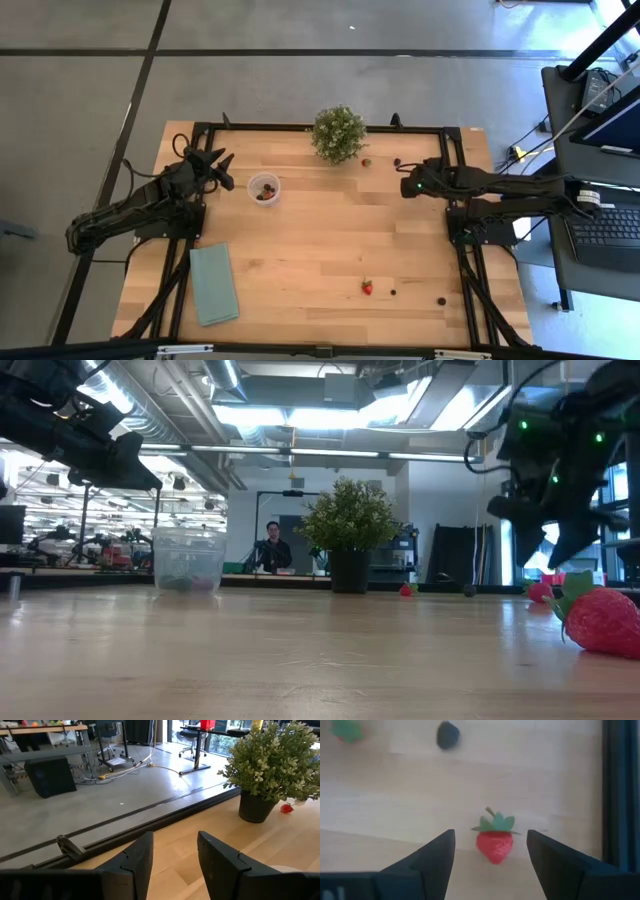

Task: Pick and placing Produce into tupperware
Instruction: Put the red strawberry into the transparent container

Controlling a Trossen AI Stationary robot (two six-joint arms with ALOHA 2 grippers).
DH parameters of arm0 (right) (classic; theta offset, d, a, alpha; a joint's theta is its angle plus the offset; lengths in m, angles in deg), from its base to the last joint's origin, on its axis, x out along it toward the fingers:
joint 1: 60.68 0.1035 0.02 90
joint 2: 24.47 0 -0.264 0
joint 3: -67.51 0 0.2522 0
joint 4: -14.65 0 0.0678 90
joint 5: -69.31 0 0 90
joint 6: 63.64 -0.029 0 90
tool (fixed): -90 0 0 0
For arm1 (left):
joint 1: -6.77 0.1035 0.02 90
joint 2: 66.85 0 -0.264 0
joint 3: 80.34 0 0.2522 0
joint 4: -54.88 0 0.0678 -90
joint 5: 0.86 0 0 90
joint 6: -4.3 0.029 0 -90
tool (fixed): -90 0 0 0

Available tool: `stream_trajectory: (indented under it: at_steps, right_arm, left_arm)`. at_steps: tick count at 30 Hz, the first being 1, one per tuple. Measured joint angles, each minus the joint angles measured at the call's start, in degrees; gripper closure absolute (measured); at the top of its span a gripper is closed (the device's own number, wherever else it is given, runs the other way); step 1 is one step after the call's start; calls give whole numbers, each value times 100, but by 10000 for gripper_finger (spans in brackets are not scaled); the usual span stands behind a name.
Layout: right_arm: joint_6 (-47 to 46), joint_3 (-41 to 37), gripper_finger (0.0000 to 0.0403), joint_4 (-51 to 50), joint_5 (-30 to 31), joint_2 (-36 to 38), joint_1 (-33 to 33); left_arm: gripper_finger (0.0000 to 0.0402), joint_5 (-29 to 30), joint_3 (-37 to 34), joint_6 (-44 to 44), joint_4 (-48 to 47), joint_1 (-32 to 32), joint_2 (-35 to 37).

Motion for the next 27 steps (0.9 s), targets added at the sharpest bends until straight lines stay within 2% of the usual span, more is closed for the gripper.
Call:
stream_trajectory:
  at_steps: [7,15,22,27]
  right_arm:
    - [0,-736,153,1008,-162,0,-131]
    - [136,-1164,153,1661,-275,0,-131]
    - [120,-1300,158,1800,-227,4,-128]
    - [136,-1310,187,1797,-198,4,-131]
  left_arm:
    - [256,-2,0,-2,2,-2,0]
    - [256,0,0,-2,2,0,0]
    - [256,0,0,28,4,-2,0]
    - [256,0,1,36,4,-1,0]
